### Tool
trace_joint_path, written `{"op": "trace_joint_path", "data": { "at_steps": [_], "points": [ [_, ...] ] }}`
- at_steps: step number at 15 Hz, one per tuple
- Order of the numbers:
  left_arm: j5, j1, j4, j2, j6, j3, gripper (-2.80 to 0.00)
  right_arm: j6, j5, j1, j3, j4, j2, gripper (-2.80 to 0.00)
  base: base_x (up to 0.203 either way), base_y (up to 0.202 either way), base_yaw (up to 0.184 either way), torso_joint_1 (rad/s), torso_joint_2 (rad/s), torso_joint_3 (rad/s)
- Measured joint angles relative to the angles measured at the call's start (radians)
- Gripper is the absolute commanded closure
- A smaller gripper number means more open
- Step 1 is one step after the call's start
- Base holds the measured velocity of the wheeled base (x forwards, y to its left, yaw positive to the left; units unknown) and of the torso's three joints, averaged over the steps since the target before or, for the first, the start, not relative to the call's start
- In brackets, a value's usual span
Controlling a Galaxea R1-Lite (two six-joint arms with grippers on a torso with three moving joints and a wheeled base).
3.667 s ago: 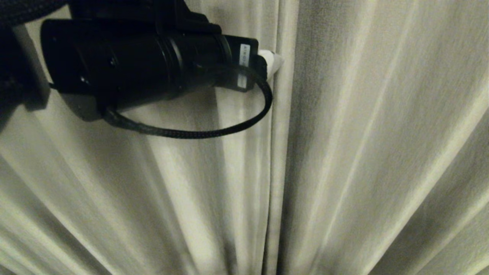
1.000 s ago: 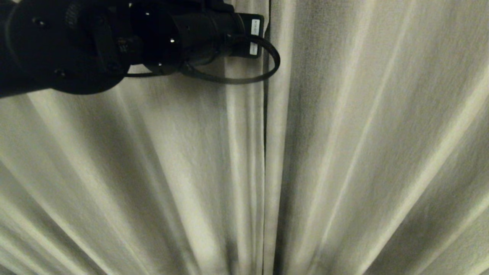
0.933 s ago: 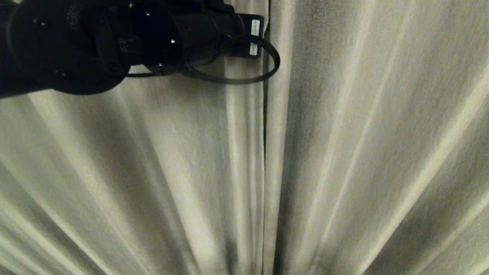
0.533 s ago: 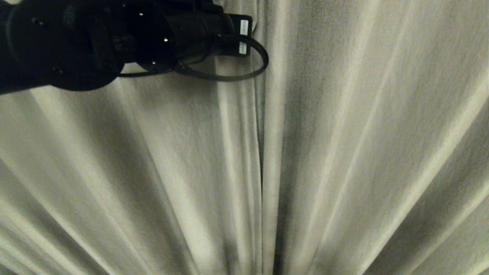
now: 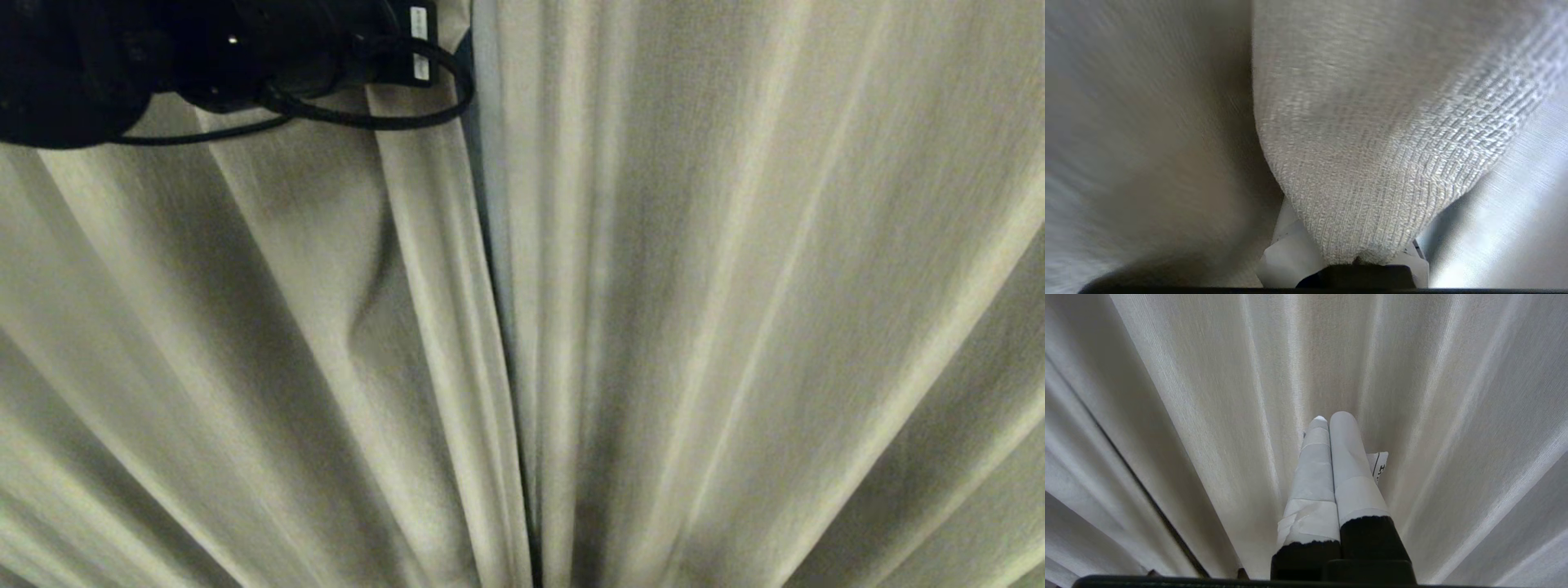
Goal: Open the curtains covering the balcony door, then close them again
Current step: Pull the outer curtains open on both sides
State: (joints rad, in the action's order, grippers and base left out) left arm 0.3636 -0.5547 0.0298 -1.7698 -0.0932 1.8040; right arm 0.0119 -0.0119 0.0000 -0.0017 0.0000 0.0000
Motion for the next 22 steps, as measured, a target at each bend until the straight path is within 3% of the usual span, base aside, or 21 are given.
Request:
{"op": "trace_joint_path", "data": {
  "at_steps": [8, 17, 22],
  "points": [
    [-0.125, 0.229, 0.004, 0.054, 0.01, -0.011, 0.0, 0.0, 0.0, 0.0, 0.0, 0.0, 0.0, 0.0, 0.0, 0.0, 0.0, 0.0, 0.0, 0.0],
    [-0.133, 0.427, 0.003, 0.069, 0.011, -0.006, 0.0, 0.0, 0.0, 0.0, 0.0, 0.0, 0.0, 0.0, 0.0, 0.0, 0.0, 0.0, 0.0, 0.0],
    [-0.133, 0.47, -0.003, 0.068, 0.011, -0.015, 0.0, 0.0, 0.0, 0.0, 0.0, 0.0, 0.0, 0.0, 0.0, 0.0, 0.0, 0.0, 0.0, 0.0]
  ]
}}
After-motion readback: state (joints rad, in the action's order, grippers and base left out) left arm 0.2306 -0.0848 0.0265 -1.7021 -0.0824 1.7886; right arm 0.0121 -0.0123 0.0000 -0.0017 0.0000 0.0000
